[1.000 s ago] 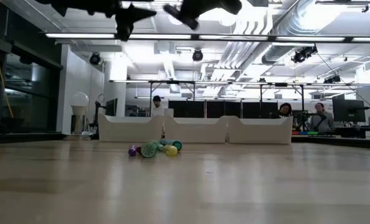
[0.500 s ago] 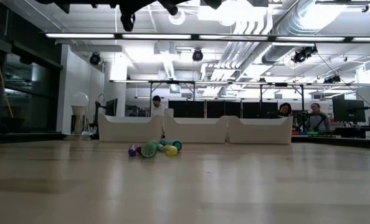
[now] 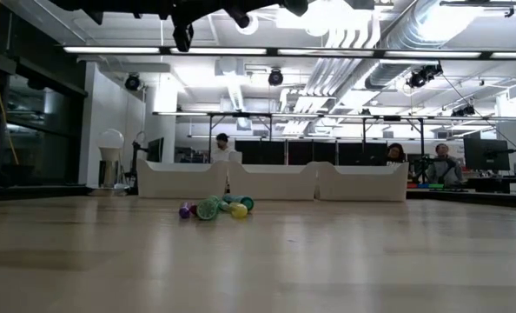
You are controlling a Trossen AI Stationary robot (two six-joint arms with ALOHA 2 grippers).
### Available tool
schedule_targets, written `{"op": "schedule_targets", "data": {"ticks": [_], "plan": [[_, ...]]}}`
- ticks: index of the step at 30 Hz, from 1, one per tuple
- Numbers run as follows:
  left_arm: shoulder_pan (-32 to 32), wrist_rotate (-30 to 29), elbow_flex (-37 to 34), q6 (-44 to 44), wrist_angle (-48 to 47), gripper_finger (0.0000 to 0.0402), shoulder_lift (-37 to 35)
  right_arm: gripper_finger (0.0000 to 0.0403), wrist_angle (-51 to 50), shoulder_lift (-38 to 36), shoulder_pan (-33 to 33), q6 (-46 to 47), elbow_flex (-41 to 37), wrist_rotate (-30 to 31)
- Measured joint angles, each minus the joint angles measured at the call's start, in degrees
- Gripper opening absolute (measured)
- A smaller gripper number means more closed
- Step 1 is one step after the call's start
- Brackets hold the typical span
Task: Pick & Place Markers
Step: Put the violet highlighter pen into the left white bin
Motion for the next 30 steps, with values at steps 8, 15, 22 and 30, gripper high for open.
{"op": "schedule_targets", "data": {"ticks": [8, 15, 22, 30], "plan": [[0.0, -1.1, 0.0, 0.2, -0.3, 0.0059, 0.0, 0.0085, -0.7, -0.3, 0.0, -0.8, 0.0, -1.9], [0.0, -5.4, 0.0, 0.4, -0.3, 0.0059, 0.1, 0.0145, -4.3, -6.5, 0.0, 0.8, 0.0, -2.2], [0.0, -16.7, 0.0, 0.6, -2.0, 0.0059, 0.1, 0.0185, -14.7, -14.7, 0.0, 1.2, 0.0, 5.5], [5.2, -28.5, 0.0, -5.2, -8.1, 0.0059, 0.1, 0.0189, -28.3, -19.4, -0.2, 7.0, 0.0, 16.3]]}}
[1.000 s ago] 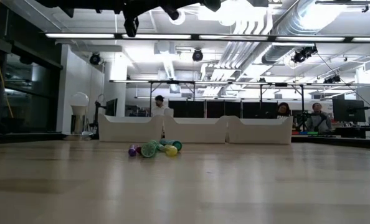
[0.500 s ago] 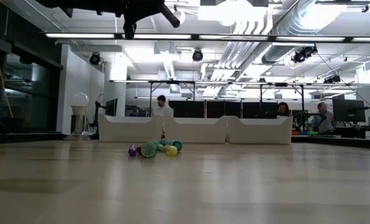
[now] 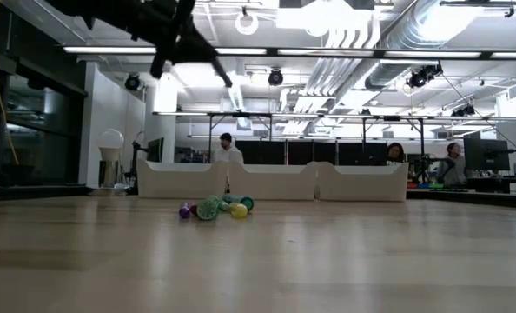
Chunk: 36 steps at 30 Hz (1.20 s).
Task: Pick & Place Markers
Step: Put the violet highlighter pen into the left white bin
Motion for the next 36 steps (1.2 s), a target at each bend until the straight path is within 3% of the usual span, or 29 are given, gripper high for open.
{"op": "schedule_targets", "data": {"ticks": [7, 14, 20, 27, 36], "plan": [[11.8, -3.3, 0.0, -14.4, -1.7, 0.0059, 2.1, 0.0189, -2.8, 0.1, -4.0, 0.0, 0.0, 3.1], [20.6, 1.4, 0.0, -28.3, -1.6, 0.0059, 9.6, 0.0188, -2.9, 0.1, -10.5, -2.2, 0.0, 3.1], [22.7, 1.7, 0.0, -45.0, -1.4, 0.0060, 16.2, 0.0189, -2.9, 0.1, -15.7, -3.4, 0.0, 1.1], [22.6, 0.9, 0.0, -61.1, 1.0, 0.0067, 19.3, 0.0186, -2.9, 0.1, -19.8, -6.6, 0.0, -1.9], [22.5, -6.7, 0.0, -71.3, -2.8, 0.0061, 19.5, 0.0186, -3.1, 0.2, -21.2, -12.8, 0.0, -3.1]]}}
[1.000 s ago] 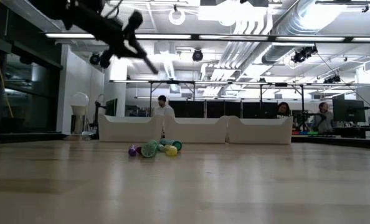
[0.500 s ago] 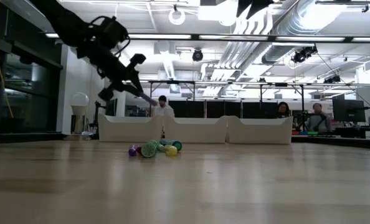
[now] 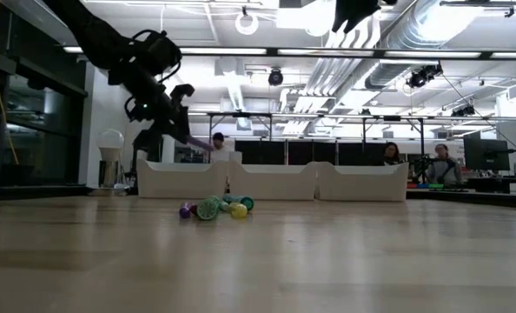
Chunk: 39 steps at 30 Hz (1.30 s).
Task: Pick & Place Markers
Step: Put the violet highlighter pen into the left white bin, then put the orange pen into the middle white bin
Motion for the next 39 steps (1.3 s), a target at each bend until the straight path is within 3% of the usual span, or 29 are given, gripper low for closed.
{"op": "schedule_targets", "data": {"ticks": [12, 24, 39], "plan": [[-5.7, -9.5, 0.0, -19.7, -14.0, 0.0061, 0.0, 0.0186, 0.1, 0.0, -1.4, -8.3, 0.0, -0.1], [-6.3, -5.7, 0.0, -22.7, -12.7, 0.0076, 3.6, 0.0186, 0.2, 0.0, -1.8, -11.4, 0.0, -2.7], [-7.1, -6.3, 0.0, -19.6, -10.2, 0.0108, 4.4, 0.0186, -0.4, 0.0, -1.8, -11.7, 0.0, -2.9]]}}
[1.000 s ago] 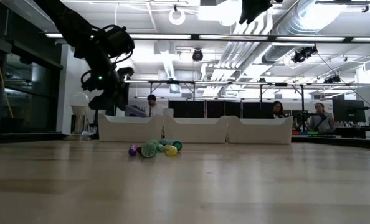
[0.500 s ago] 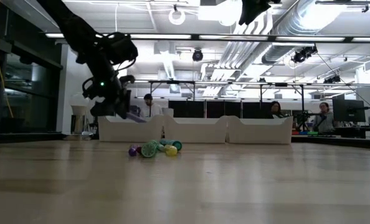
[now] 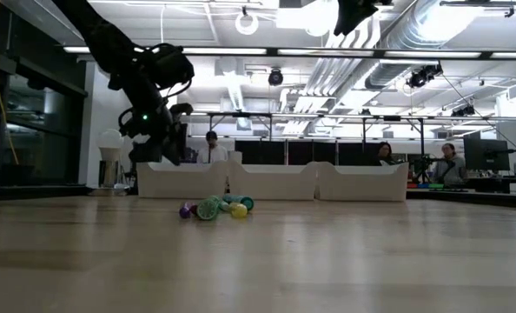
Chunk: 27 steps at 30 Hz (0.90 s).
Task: Pick & Place Markers
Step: Put the orange pen into the middle white bin
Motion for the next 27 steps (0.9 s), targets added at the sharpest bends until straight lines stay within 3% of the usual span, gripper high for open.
{"op": "schedule_targets", "data": {"ticks": [7, 13, 17, 24, 27], "plan": [[0.0, 1.3, 0.0, 2.8, 3.9, 0.0134, 0.0, 0.0186, -0.3, 0.0, 0.0, 0.0, 0.0, -0.1], [0.0, 1.6, 0.0, 19.5, 17.0, 0.0144, -0.9, 0.0186, -1.9, 0.0, 0.0, -1.2, 0.0, -0.1], [0.1, 6.4, 0.1, 29.9, 21.7, 0.0144, -1.3, 0.0186, -3.3, -0.4, -0.2, -1.5, 0.0, -0.1], [-0.1, 17.9, 0.1, 36.0, 21.8, 0.0144, -1.3, 0.0186, -4.8, -0.8, -2.8, -1.6, 0.0, -3.4], [-1.2, 19.5, 0.1, 38.3, 21.7, 0.0144, -1.3, 0.0186, -5.0, -1.2, -4.2, -1.7, 0.0, -5.4]]}}
